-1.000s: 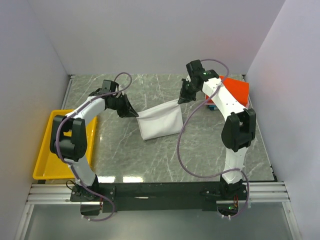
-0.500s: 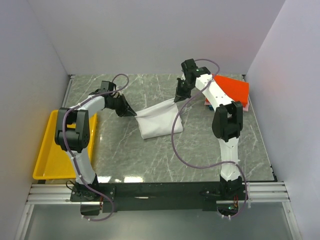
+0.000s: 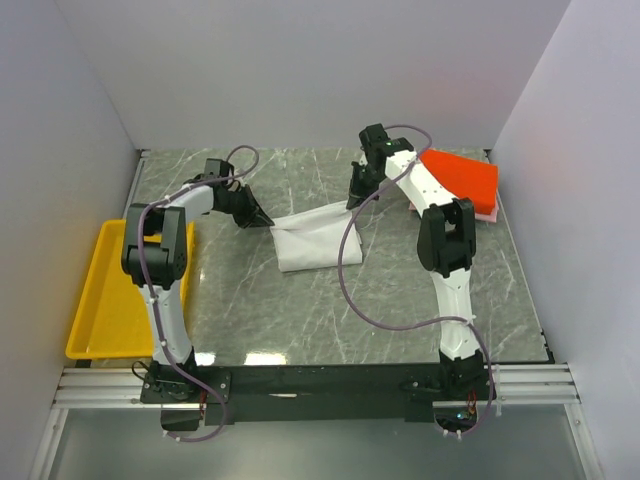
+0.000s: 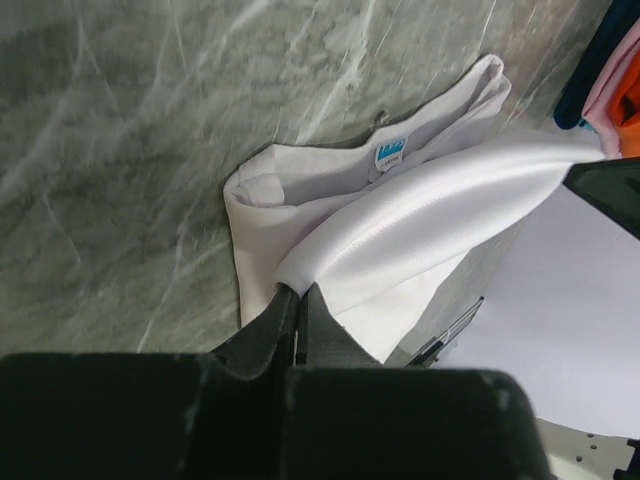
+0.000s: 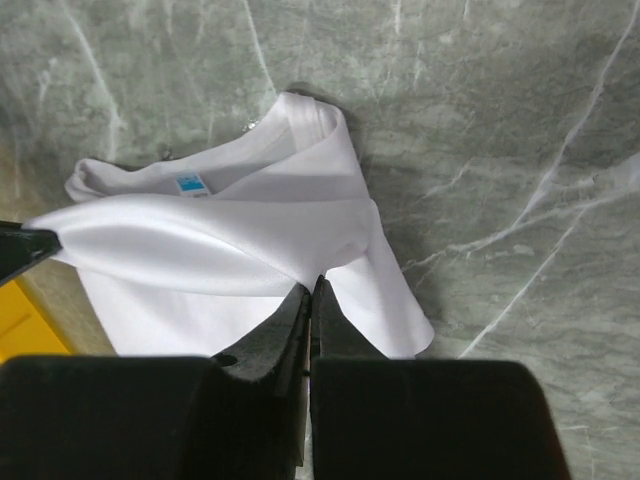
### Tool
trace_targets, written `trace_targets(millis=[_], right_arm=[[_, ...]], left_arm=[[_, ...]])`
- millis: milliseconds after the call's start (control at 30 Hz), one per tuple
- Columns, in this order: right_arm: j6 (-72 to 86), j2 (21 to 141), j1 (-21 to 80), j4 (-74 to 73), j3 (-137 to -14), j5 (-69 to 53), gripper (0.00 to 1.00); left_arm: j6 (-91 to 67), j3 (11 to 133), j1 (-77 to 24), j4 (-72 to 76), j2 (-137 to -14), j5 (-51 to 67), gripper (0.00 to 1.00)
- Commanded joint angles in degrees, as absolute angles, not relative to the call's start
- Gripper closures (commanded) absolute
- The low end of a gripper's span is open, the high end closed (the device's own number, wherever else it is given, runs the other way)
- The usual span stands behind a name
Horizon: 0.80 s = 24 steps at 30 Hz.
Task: Fold and stack the t-shirts
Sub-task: Fold the tshirt
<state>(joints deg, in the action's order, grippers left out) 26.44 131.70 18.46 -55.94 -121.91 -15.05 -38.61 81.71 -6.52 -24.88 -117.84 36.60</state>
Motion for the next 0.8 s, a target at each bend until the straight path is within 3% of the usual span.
trace_targets(millis=[0,67,100,167,200,267,333,467,767], right_arm=[[25.49,132.62,17.67,-55.46,-125.15,-15.03,1.0],[25.58,133.06,17.67,-55.2,-125.33,-15.29,1.0],[25.58,133.33,17.67,-55.2,-125.51,-15.47,1.0],[25.49,133.77,17.67,-54.76,-125.68,-15.99,0.75],[25.49,133.68,17.67,-54.49,-126.03,-16.78,0.62],[25.31,133.86,17.67,-54.14,-126.82,-17.4,0.51],[25.05,133.77,17.67,-54.05,-127.87,-17.75,0.41],[24.61,132.02,17.49,-53.53,-127.01,-17.4,0.37],[22.94,120.33,17.4,-46.24,-106.56,-18.98,0.36]], left_arm=[[-37.97,84.81,-5.71,-24.35,-118.65,35.77,1.0],[-38.32,84.99,-5.63,-23.56,-119.26,36.12,0.97],[-38.67,85.08,-5.63,-23.38,-119.35,36.12,0.84],[-38.76,85.86,-5.45,-23.55,-119.53,34.99,0.67],[-38.76,86.22,-5.36,-23.73,-119.44,34.2,0.53],[-38.76,86.83,-5.27,-24.08,-118.31,32.09,0.37],[-38.32,87.01,-5.27,-24.52,-117.25,30.59,0.29],[-37.44,85.0,-5.36,-24.44,-113.66,29.0,0.23],[-36.3,74.19,-8.25,-21.45,-104.51,30.59,0.25]])
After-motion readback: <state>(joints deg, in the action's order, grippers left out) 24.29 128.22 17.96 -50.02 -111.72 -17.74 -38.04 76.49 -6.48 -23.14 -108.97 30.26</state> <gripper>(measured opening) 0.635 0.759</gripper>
